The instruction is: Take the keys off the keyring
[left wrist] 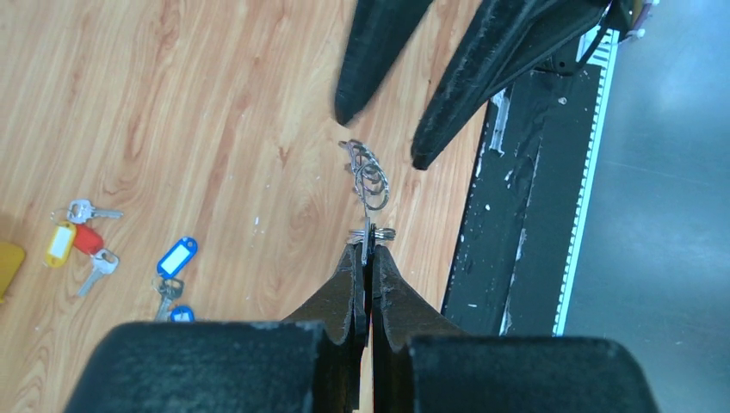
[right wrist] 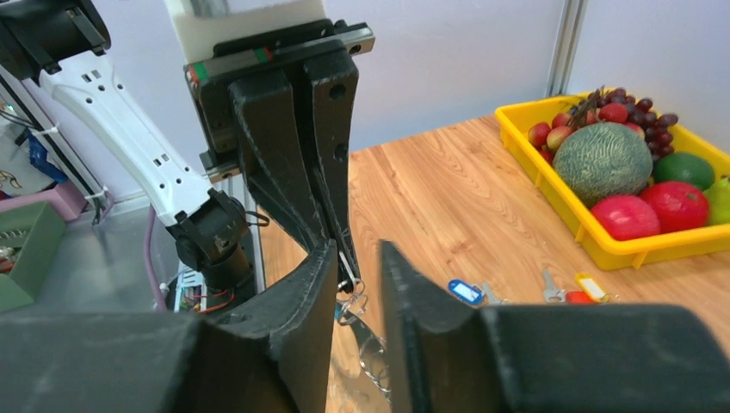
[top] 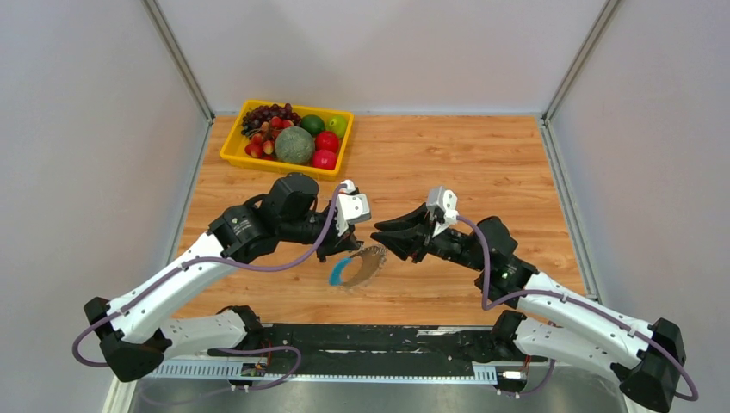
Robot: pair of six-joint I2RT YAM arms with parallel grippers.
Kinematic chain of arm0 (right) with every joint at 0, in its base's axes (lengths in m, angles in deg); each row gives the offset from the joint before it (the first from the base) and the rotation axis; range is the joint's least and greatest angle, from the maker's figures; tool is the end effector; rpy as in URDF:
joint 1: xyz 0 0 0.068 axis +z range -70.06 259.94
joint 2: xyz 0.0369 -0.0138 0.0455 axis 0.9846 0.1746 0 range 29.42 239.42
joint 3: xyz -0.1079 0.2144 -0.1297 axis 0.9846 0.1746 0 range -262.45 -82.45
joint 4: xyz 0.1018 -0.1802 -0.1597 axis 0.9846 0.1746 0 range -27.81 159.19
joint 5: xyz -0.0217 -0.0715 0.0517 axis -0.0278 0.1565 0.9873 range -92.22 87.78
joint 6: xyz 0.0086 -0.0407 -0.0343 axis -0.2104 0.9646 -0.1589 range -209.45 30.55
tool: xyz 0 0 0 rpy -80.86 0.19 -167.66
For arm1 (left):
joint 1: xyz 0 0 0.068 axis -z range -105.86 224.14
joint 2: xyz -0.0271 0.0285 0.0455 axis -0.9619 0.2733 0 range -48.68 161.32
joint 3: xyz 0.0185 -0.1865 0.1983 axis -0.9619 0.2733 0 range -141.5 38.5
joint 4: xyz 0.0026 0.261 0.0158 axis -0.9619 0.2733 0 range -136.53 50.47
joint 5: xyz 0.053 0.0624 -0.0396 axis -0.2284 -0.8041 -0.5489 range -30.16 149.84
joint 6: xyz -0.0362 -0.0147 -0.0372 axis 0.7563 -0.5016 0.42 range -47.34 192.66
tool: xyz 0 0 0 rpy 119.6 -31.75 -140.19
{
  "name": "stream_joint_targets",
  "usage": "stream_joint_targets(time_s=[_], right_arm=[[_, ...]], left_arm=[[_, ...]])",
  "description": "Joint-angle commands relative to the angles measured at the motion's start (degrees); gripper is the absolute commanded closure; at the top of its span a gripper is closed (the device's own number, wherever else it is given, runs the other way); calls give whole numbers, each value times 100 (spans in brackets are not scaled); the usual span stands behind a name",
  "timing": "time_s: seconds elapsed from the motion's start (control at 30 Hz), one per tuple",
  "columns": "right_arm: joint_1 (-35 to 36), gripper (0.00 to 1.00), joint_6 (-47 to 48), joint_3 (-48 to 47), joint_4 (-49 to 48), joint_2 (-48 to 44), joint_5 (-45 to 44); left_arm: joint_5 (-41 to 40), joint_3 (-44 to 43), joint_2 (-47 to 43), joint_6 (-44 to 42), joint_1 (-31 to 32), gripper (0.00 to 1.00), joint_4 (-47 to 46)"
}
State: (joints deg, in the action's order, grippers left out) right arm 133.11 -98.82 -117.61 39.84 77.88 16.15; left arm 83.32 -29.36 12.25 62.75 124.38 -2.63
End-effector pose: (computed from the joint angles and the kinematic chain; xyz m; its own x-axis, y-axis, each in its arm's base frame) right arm 0.1131 0.1697 0.3300 -0.0611 0.1763 -0.9824 -0.9489 0.2950 0.1119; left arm 0.1253 -0.1728 0.3693 -0.2226 0.5142 -0.8283 0.9613 0.2572 -0.0987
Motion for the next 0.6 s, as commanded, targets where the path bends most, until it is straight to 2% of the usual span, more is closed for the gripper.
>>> stream_joint_targets(time_s=[0.0,0.1,0.33,0.57], right_arm=[[-31,67,378,-18,201,-312,141],[-27,66,606,-133,458,-285,544],[-29,55,856,-327,653,8,993],[-12,54,906,-456,401,196,1191]], left_arm=[[202,-476,-219,-236,6,100,-184],[195,-675,-195,-336,0,100,-52],[332,-977,-195,-346,7,100,72],[459,-1151,-245,-281,12,100,160]])
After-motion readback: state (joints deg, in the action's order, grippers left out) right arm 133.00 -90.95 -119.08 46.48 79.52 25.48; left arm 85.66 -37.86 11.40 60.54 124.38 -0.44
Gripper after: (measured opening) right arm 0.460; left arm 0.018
